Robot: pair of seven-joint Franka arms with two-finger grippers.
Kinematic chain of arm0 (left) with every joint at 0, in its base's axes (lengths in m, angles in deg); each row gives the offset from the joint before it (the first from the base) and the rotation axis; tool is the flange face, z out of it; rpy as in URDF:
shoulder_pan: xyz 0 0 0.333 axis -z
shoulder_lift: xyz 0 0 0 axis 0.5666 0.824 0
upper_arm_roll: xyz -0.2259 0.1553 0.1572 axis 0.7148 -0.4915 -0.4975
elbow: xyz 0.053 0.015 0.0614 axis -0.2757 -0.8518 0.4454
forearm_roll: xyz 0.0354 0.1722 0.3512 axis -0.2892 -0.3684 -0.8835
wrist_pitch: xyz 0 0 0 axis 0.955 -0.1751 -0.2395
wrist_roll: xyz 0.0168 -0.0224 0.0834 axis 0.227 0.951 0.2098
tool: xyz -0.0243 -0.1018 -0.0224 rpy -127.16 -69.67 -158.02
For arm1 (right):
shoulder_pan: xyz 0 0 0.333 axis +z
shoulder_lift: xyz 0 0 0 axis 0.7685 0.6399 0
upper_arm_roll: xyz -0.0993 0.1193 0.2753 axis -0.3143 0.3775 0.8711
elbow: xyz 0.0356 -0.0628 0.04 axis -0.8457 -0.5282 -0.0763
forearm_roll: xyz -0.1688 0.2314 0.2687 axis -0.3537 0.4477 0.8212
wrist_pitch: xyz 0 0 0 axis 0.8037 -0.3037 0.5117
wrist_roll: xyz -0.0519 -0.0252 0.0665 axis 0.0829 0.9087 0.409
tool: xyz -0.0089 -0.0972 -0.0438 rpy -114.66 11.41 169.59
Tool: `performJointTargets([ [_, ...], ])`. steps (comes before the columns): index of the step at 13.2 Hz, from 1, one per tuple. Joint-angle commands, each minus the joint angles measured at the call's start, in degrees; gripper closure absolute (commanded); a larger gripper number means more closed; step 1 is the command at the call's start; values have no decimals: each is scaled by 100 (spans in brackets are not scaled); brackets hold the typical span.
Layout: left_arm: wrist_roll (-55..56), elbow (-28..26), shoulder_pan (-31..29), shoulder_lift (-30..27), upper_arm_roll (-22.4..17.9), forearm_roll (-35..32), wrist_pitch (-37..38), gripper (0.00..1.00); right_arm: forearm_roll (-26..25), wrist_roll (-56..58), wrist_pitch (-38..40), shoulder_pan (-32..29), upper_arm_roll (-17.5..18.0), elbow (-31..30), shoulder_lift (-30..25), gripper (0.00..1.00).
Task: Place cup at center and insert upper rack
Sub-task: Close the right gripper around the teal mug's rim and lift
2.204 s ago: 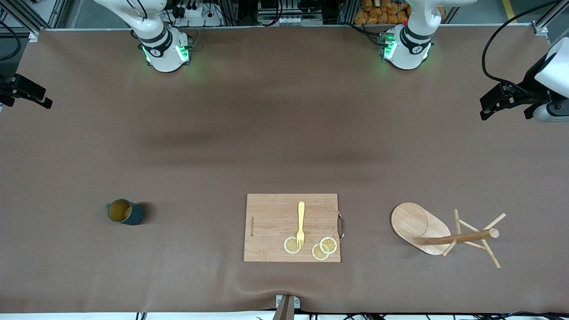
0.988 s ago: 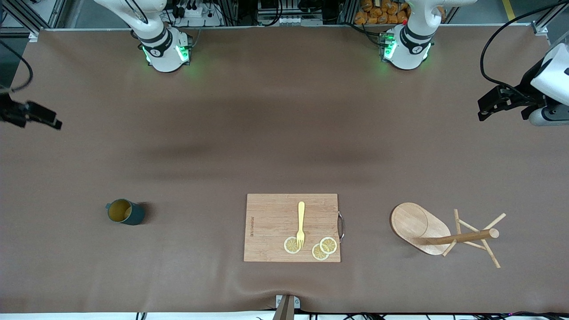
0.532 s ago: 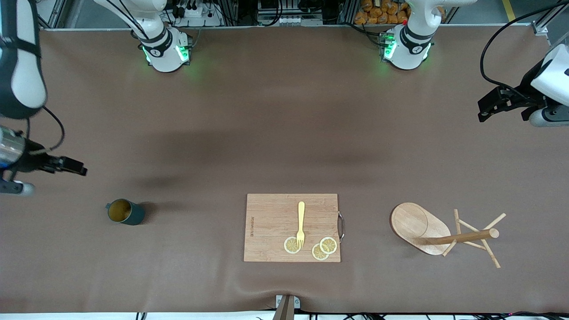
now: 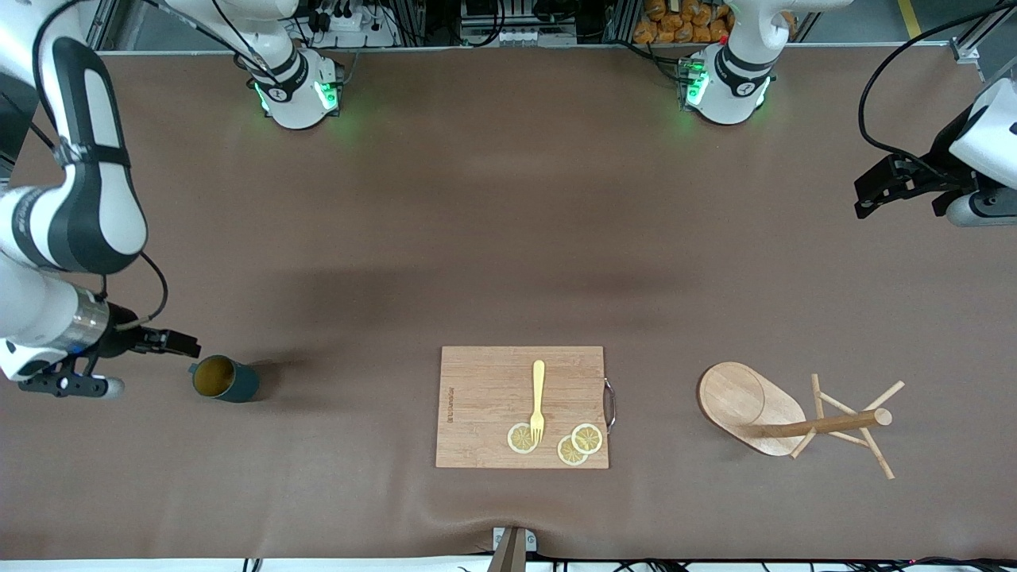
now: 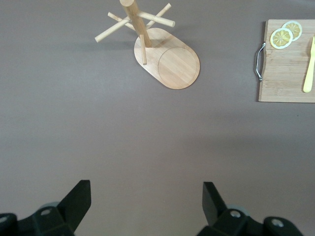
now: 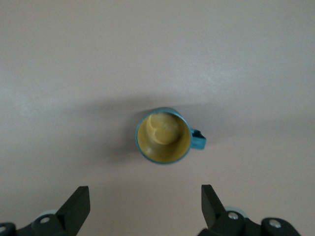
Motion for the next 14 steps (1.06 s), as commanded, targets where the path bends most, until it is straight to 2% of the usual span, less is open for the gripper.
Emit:
performJointTargets([
  [1, 66, 14, -40, -48, 44, 43, -29, 0, 40, -423, -37, 106, -10, 588, 646, 0],
  [7, 57, 14, -40, -66, 44, 43, -29, 0, -12, -864, -643, 282, -19, 624, 1289, 0],
  [13, 57, 14, -40, -75, 44, 43, -29, 0, 5, -856, -670, 230, -19, 519, 1588, 0],
  [14, 57, 14, -40, -83, 44, 43, -29, 0, 5, -829, -679, 212, -19, 466, 1632, 8],
])
